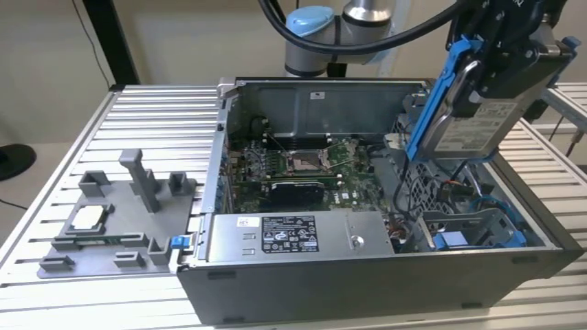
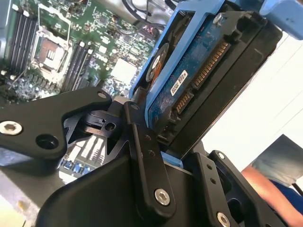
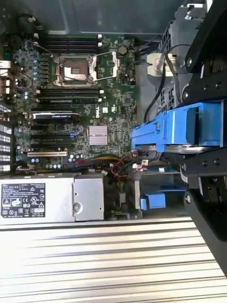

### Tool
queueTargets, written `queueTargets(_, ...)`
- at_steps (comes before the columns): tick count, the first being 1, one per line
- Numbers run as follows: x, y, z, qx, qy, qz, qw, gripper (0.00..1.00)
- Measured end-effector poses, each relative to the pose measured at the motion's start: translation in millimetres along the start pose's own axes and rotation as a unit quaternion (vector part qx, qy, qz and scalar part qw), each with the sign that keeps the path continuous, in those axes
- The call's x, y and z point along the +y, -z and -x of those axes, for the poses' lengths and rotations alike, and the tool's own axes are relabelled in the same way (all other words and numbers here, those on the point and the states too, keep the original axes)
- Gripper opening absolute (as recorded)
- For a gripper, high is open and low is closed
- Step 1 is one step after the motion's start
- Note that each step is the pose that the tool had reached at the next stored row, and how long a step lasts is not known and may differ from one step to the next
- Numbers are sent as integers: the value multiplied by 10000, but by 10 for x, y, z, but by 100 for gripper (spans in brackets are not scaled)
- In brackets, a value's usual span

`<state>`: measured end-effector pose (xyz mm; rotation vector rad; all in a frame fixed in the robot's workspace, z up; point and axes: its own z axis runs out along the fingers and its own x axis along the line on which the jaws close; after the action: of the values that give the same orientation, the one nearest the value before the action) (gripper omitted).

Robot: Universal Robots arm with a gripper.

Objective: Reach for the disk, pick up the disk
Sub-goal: 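Pick up the disk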

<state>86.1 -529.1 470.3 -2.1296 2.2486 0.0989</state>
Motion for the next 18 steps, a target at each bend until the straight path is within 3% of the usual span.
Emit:
queueTargets(12,-11,12,-194,4,-8,-1,10000,0)
queueTargets(18,-12,13,-219,5,-8,-1,10000,0)
